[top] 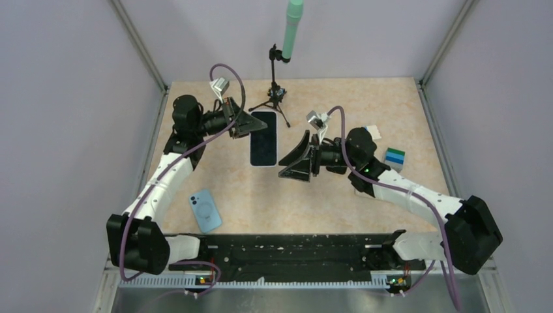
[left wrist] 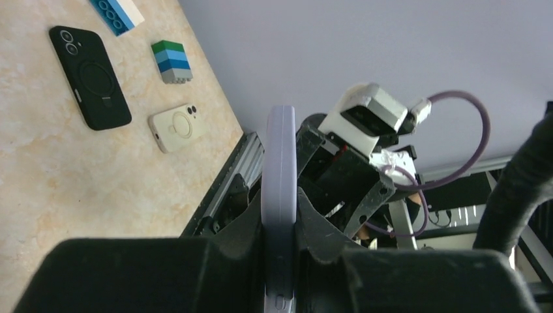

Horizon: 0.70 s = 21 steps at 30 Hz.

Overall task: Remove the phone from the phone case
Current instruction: Remove the phone case from the phone.

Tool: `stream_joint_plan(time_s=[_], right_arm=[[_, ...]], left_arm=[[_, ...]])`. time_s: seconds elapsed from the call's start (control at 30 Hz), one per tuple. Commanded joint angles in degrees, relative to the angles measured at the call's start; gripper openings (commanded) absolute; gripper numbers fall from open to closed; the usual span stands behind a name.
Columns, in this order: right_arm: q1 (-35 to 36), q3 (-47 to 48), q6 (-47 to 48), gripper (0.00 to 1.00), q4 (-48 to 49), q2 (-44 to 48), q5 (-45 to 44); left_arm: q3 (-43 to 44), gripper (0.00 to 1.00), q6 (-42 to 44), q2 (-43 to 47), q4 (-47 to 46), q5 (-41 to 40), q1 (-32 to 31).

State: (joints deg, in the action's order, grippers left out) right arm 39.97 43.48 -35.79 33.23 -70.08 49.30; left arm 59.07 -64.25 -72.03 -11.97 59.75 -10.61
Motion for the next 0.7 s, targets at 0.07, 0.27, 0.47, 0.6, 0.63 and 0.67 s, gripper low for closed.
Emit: stream_joint_plan(time_s=[0.07, 0.27, 0.47, 0.6, 0.63, 0.67], right_arm=[[-0.4, 6.5, -2.4, 0.51, 0.9, -3.7, -2.7], [-0.4, 6.8, -6.0, 0.45, 7.5, -7.3, -0.8], [-0.4, 6.1, -3.7, 0.31, 9.5, -8.4, 2.3], [-0.4, 5.8, 4.2, 0.25, 8.8, -8.3, 6.1], [-0.4, 6.0, 6.6, 0.25, 7.5, -8.3, 6.8], [-0.3, 6.5, 9.3, 0.24, 5.7, -8.4, 7.5]], left_arm=[[3.8, 0.00, 2.1, 1.1, -4.2, 6.4, 0.2], [3.9, 0.00, 2.2, 1.1, -0.9, 6.3, 0.2], [3.8, 0.00, -0.2, 1.0, -0.6, 5.8, 0.2], [3.2, 0.00, -2.8, 1.7, 0.6, 5.1, 0.1], [2.9, 0.00, -3.6, 2.0, 1.2, 4.9, 0.1], [2.6, 0.00, -4.2, 2.3, 2.1, 4.6, 0.1]])
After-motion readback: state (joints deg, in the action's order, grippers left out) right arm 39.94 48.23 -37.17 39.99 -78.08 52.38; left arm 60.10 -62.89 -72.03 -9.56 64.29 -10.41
